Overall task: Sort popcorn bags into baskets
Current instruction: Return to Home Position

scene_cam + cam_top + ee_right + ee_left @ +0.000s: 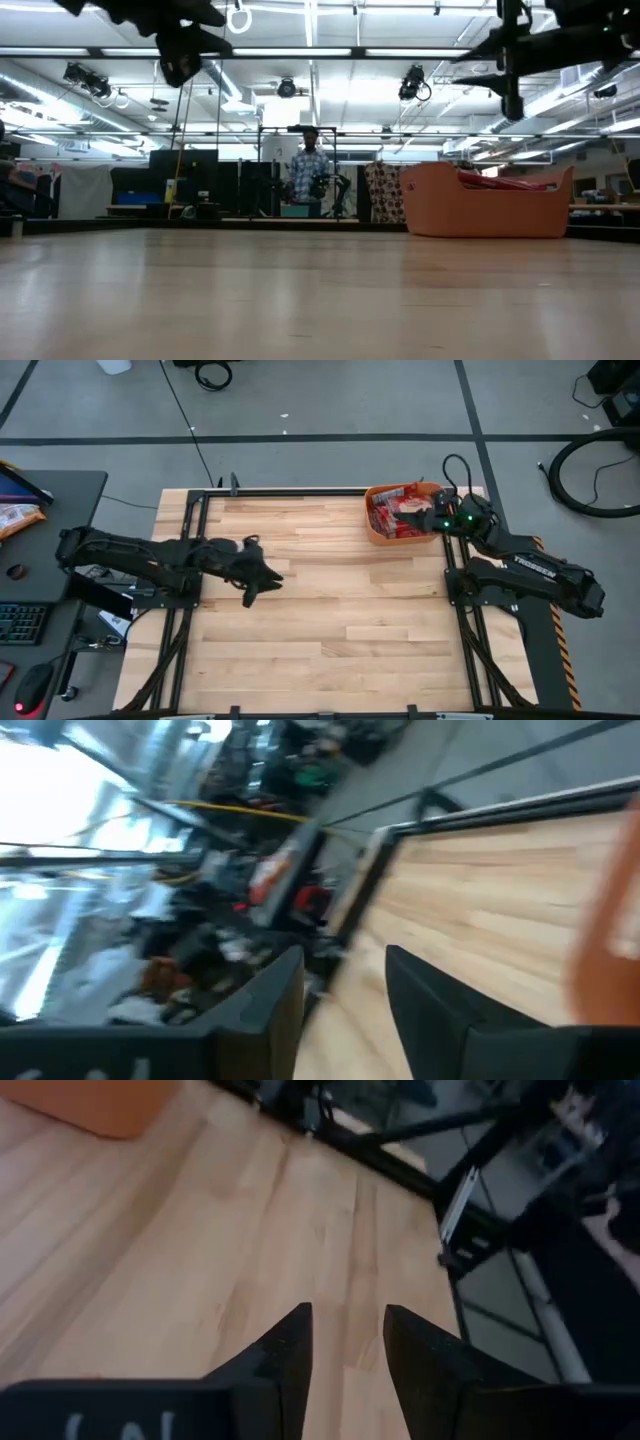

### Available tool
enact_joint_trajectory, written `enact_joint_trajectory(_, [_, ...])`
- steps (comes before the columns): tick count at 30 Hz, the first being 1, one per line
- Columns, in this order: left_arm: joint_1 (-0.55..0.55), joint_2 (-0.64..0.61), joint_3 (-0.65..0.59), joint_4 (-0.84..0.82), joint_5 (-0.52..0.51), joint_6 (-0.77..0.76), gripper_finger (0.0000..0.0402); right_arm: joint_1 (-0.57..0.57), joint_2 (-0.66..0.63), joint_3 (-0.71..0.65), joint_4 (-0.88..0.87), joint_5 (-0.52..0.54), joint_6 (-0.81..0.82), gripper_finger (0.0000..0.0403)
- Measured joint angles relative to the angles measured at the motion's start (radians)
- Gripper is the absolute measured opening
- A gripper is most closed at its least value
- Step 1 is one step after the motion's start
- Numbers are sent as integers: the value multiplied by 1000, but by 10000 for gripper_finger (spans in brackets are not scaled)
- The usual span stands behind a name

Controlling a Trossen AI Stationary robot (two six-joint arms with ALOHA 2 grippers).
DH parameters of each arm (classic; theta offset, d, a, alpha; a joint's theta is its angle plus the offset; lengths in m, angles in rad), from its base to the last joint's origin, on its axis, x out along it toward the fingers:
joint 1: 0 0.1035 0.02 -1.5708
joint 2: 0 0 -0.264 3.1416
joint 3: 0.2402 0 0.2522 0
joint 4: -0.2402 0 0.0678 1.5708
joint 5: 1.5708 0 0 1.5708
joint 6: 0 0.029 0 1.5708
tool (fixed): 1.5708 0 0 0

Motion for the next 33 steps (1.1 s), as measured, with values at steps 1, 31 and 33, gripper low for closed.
enact_joint_trajectory(1, [0,-31,-25,8,-12,-13,127,18,-18,0,-42,29,-12,139])
enact_joint_trajectory(31, [-77,-432,-318,299,-384,-16,116,821,-117,-1,-141,683,-28,61])
enact_joint_trajectory(33, [-79,-432,-318,281,-385,-16,116,856,-117,-1,-169,708,-32,61])
